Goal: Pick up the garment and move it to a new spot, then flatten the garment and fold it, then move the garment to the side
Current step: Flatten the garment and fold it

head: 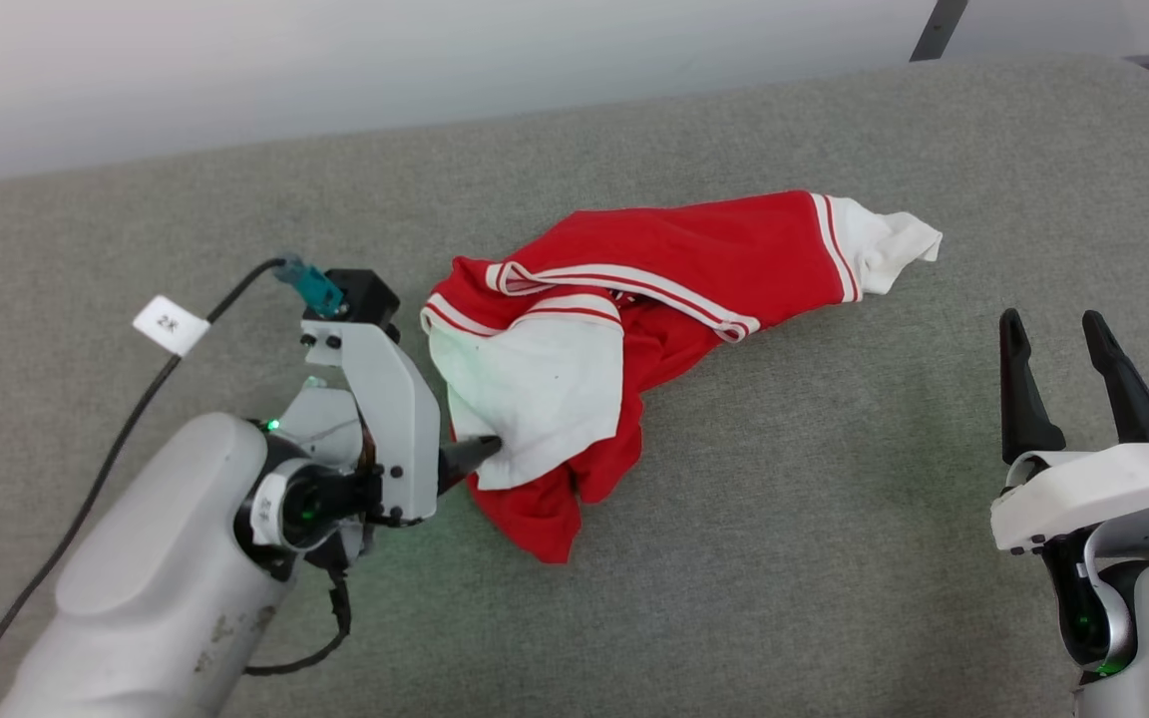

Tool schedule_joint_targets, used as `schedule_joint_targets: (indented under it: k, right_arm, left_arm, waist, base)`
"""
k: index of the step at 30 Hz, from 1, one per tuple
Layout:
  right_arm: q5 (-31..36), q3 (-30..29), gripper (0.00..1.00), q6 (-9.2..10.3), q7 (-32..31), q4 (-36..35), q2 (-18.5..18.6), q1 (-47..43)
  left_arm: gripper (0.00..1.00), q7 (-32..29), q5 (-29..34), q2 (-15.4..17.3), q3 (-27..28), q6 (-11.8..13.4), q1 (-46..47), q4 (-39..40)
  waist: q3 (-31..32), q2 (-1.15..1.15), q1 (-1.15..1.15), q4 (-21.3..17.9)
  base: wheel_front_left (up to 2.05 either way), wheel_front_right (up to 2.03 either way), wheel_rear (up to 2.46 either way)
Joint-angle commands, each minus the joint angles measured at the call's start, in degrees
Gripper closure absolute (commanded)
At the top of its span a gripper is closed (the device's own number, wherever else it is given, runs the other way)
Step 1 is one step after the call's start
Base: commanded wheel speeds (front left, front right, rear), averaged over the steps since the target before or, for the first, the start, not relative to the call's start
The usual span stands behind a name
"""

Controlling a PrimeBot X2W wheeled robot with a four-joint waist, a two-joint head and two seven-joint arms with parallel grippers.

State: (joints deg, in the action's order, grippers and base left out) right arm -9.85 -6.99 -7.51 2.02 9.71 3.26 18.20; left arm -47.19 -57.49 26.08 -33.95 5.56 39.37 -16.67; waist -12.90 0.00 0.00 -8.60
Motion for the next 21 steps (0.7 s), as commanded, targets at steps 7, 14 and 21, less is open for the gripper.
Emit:
schedule_joint_targets:
  k: [7,14,21]
  right_arm:
    - [0.61,-0.68,0.00,0.04,0.66,0.25,-0.32,0.62]
    - [1.15,-1.73,0.00,0.04,0.72,0.49,-0.37,0.15]
    - [1.86,-3.22,0.00,0.04,0.06,-0.01,-0.27,-1.38]
  left_arm:
    - [1.00,0.15,-1.09,-1.11,0.38,-0.58,1.15,-2.30]
    - [1.00,-0.85,-0.33,1.35,0.98,0.24,2.01,-0.63]
    - [1.00,-0.86,0.44,7.36,3.58,2.35,1.08,4.41]
  waist:
    - [-0.59,0.00,0.00,0.25]
    - [0.19,0.00,0.00,1.43]
    - [1.49,0.00,0.00,3.38]
  base:
    - [0.00,0.00,0.00]
    - [0.00,0.00,0.00]
    - [0.00,0.00,0.00]
